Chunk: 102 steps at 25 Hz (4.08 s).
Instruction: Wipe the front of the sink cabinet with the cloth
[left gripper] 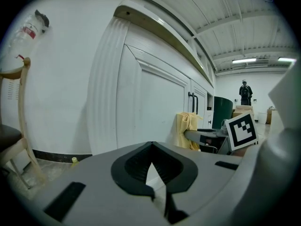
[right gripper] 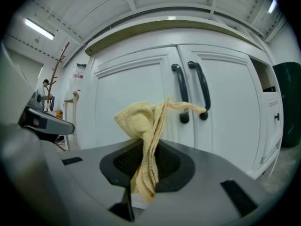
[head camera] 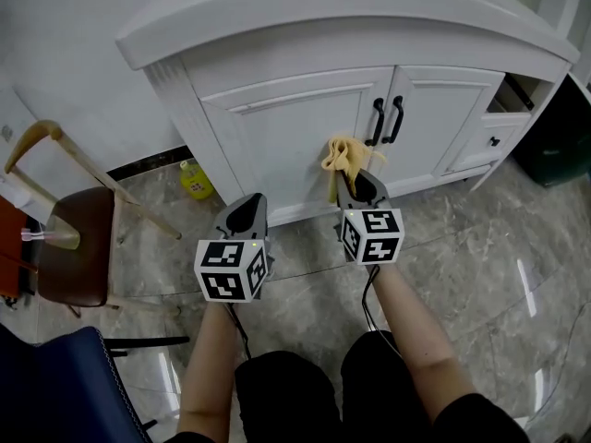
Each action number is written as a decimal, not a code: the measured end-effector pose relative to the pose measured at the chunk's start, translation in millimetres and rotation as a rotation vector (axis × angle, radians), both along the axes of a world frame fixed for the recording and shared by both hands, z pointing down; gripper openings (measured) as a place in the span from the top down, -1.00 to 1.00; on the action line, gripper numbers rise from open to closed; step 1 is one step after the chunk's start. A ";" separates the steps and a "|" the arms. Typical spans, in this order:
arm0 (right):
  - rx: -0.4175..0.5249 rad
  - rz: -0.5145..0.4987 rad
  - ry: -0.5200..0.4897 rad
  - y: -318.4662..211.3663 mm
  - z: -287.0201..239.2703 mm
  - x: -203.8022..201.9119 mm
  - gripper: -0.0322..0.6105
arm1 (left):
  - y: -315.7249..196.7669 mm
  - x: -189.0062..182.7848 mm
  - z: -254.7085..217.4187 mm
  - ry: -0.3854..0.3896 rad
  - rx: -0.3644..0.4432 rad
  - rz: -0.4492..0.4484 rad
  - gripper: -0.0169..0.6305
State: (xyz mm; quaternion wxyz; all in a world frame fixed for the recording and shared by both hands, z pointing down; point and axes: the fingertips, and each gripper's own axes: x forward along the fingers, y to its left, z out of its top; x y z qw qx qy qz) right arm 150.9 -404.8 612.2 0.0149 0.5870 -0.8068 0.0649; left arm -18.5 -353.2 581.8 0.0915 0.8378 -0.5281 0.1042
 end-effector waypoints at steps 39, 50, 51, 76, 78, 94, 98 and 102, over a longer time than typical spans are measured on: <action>0.049 -0.059 0.049 -6.8 94.9 -34.1 0.66 | 1.4 -15.3 98.4 -0.020 -0.054 0.010 0.91; 0.043 0.067 0.024 -5.6 91.8 43.7 0.65 | 10.1 30.6 101.0 -0.044 -0.021 0.089 0.91; 0.045 0.057 0.032 -3.6 92.1 39.6 0.65 | 10.7 26.7 102.7 -0.048 -0.018 0.077 0.91; 0.003 -0.311 0.215 11.6 171.8 -140.0 0.65 | 18.8 -73.6 160.9 -0.062 -0.131 -0.127 0.91; -0.011 -0.264 0.209 7.5 173.9 -113.7 0.65 | 15.2 -61.7 158.6 -0.071 -0.121 -0.103 0.91; -0.063 0.081 0.154 -0.9 175.1 72.2 0.66 | 4.6 31.0 158.8 -0.102 -0.109 0.054 0.90; -0.062 0.069 0.170 8.3 167.3 75.6 0.65 | 5.2 40.2 144.0 -0.078 -0.094 0.069 0.91; -0.094 0.081 0.162 16.5 136.3 72.0 0.65 | 4.4 36.5 105.3 -0.058 -0.086 0.072 0.91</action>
